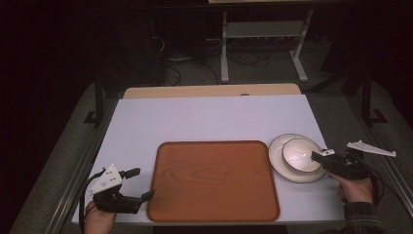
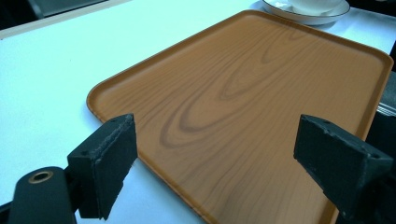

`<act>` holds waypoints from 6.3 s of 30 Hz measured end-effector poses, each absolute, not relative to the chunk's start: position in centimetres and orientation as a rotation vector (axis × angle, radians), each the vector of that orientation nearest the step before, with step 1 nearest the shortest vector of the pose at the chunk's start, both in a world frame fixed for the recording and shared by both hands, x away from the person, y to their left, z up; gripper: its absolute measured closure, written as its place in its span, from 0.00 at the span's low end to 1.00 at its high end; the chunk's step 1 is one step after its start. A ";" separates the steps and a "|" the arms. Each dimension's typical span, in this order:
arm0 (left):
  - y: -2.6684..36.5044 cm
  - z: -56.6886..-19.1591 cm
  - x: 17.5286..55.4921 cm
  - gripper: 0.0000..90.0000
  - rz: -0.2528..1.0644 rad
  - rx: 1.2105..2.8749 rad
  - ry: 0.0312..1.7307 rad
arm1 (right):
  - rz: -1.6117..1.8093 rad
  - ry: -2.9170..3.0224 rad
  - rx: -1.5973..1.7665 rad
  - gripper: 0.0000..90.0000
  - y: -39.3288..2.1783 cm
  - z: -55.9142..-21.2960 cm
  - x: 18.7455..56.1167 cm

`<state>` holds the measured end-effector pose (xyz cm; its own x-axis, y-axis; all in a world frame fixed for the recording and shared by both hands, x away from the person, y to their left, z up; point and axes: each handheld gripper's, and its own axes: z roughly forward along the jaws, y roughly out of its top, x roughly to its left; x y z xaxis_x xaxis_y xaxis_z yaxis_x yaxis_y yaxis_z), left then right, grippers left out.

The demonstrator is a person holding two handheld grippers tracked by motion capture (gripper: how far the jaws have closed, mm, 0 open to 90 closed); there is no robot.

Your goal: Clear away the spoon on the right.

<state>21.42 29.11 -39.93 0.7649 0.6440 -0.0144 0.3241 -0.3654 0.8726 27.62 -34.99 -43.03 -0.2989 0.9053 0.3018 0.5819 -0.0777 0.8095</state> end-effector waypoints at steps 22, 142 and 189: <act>29.1 -40.0 21.5 0.15 0.406 1.977 0.735 | 1.345 1.815 1.539 0.73 -34.8 -41.9 27.1; 29.0 -39.9 21.4 0.15 0.402 1.978 0.726 | 1.328 2.470 0.906 0.93 -19.2 -37.9 28.2; 28.9 -39.9 21.4 0.15 0.397 1.984 0.715 | 1.184 2.737 0.676 0.92 -7.9 -41.6 31.3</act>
<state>21.39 28.90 -39.92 0.7755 0.6312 -0.0153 0.3207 -0.3729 0.8707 31.32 -7.94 -41.61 -0.8989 0.4276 0.0962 0.3629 0.6030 0.7104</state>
